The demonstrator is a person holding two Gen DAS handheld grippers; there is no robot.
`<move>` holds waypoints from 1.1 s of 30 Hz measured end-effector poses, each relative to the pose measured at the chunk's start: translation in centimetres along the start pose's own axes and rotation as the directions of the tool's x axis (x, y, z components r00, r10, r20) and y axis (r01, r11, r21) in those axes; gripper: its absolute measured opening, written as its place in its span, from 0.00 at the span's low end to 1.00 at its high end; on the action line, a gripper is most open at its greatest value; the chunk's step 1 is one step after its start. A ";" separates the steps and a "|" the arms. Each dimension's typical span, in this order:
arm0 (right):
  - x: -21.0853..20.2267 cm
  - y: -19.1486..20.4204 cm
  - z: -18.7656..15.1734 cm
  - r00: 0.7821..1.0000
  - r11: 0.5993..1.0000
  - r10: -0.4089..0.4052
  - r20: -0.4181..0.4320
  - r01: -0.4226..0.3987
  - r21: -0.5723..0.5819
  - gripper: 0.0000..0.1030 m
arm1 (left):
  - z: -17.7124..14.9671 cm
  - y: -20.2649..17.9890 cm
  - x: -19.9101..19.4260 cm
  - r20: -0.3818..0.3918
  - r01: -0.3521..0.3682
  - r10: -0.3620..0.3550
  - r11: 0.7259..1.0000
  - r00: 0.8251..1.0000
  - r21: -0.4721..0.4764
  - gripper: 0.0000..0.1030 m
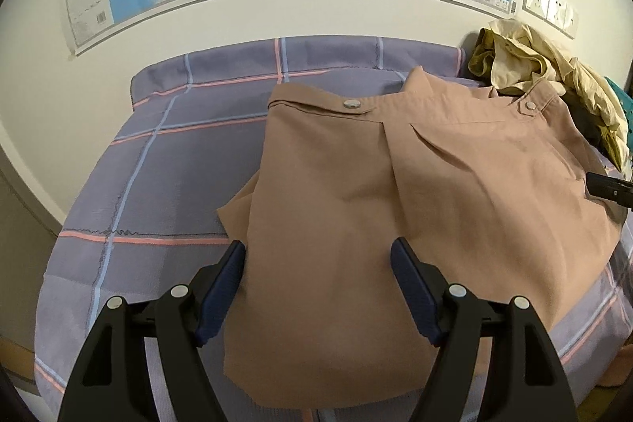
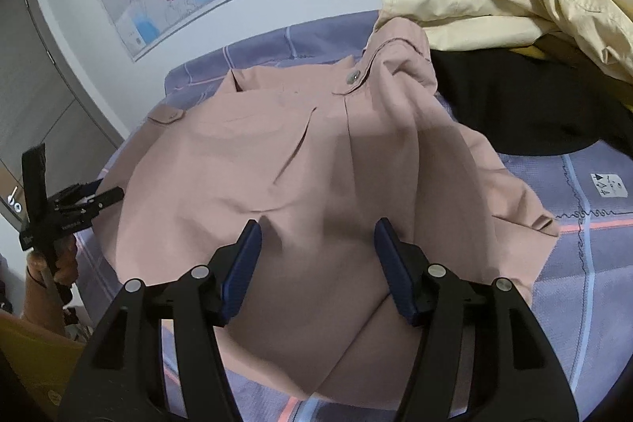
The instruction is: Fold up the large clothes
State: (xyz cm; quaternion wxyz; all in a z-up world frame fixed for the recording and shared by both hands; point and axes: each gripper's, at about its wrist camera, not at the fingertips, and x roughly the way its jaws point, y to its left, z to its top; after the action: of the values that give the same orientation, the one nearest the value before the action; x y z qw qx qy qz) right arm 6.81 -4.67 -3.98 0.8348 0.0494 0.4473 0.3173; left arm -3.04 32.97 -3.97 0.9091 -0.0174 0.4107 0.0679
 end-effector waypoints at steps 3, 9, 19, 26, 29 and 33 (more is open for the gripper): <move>-1.2 -0.1 -0.1 1.000 1.000 0.008 0.018 -0.008 0.010 0.58 | -0.1 0.3 -0.5 0.000 -0.002 0.002 1.000 1.000 -0.023 0.76; -3.1 0.2 -0.5 0.999 1.000 0.012 0.042 -0.013 0.003 0.60 | -0.6 -0.2 -1.6 0.009 -0.025 0.025 1.000 1.000 -0.002 0.76; -3.8 0.9 -2.2 0.998 0.998 0.056 0.038 -0.055 -0.013 0.60 | -1.7 -1.3 -3.5 0.033 -0.002 0.001 0.999 0.999 0.036 0.76; -1.9 -0.4 -2.3 0.999 0.999 0.041 0.029 -0.042 0.033 0.59 | -2.8 -0.8 -1.5 -0.034 -0.016 0.016 1.000 0.999 -0.010 0.75; -1.6 -0.5 -2.3 0.999 0.998 0.042 0.032 -0.043 0.042 0.59 | -3.2 0.4 -2.6 -0.020 0.036 -0.037 0.997 0.999 -0.064 0.76; -1.9 -0.8 -2.4 0.997 0.997 0.059 0.045 -0.062 0.054 0.59 | -4.5 1.5 -4.4 0.002 0.168 -0.169 0.979 0.986 -0.112 0.78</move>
State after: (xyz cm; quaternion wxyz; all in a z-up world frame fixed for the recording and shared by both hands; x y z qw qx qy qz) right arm 4.58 -6.90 -4.37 0.8326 0.0928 0.4360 0.3287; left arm -9.48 33.62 -3.64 0.9076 -0.1031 0.4069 0.0134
